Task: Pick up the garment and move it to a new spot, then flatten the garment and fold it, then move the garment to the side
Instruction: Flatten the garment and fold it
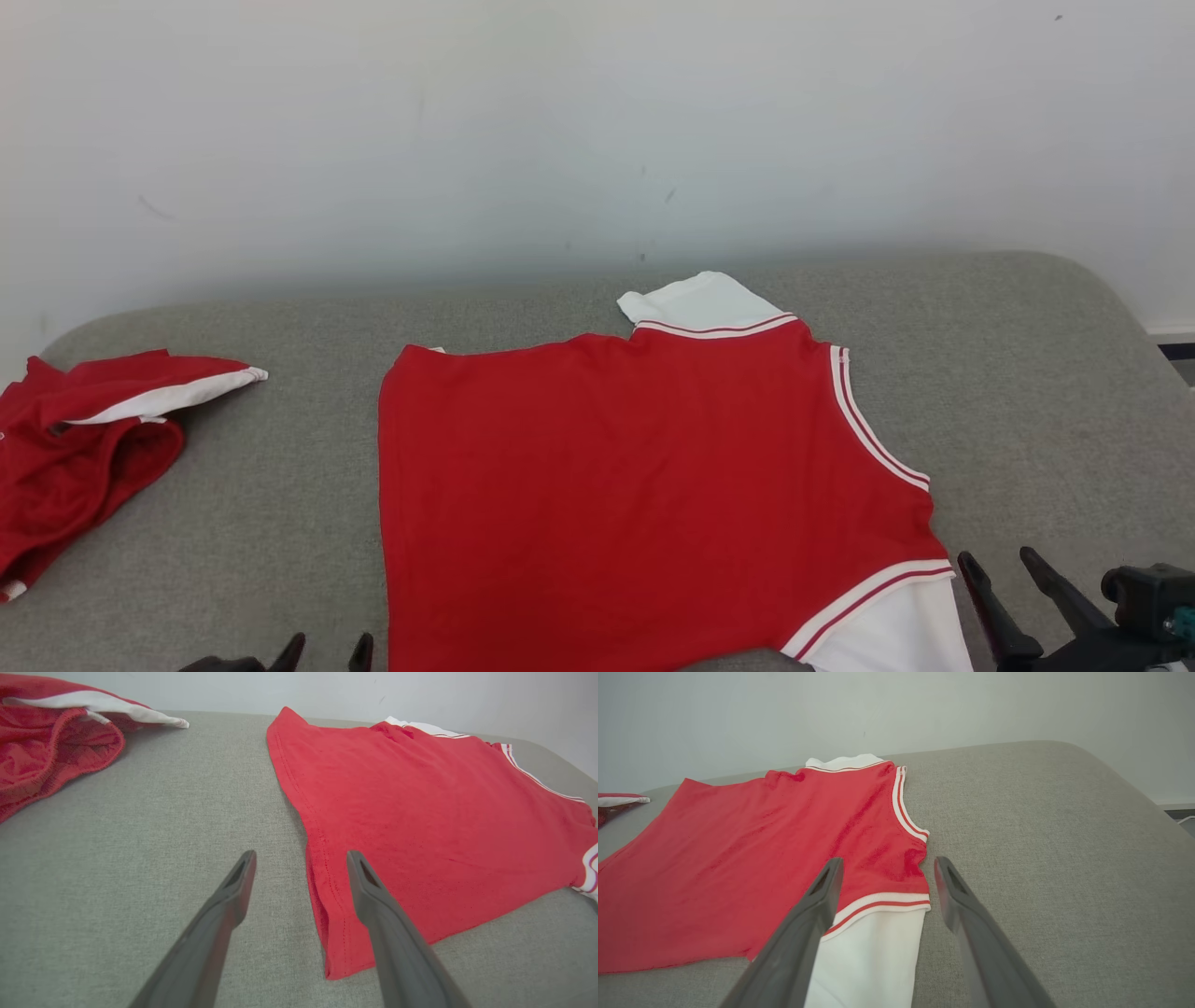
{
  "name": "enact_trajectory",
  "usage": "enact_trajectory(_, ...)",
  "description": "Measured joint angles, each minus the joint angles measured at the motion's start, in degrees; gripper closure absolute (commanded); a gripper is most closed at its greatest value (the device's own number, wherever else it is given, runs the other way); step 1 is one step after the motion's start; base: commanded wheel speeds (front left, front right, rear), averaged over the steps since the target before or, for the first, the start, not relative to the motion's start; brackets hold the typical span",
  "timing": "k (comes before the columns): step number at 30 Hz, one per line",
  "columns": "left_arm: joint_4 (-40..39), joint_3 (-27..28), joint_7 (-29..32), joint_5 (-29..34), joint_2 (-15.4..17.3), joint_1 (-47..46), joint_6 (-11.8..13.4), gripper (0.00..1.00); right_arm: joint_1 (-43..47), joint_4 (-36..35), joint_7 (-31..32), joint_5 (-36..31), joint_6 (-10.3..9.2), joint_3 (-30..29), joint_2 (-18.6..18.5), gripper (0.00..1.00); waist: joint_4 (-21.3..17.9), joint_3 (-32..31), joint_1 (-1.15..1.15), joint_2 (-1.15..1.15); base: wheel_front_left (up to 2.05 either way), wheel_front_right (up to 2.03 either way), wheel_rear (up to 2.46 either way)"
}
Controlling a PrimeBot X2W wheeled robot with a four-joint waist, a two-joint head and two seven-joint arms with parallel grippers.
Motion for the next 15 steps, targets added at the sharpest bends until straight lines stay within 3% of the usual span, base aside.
enact_trajectory(8, 2.26, -2.05, 6.34, -6.92, -2.61, 0.16, -4.21, 0.00, 0.14, 1.57, 6.88, 1.94, -0.01, 2.29, -0.09, 0.00, -0.03, 1.65, 0.00, 0.00, 0.00, 0.00, 0.00)
enact_trajectory(15, 4.53, -3.49, 11.35, -6.93, -2.19, 0.10, -4.74, 0.00, 0.16, 2.94, 12.02, 2.57, -0.10, 4.26, -0.21, 0.00, -0.11, 2.60, 0.00, 0.00, 0.00, 0.00, 0.00)
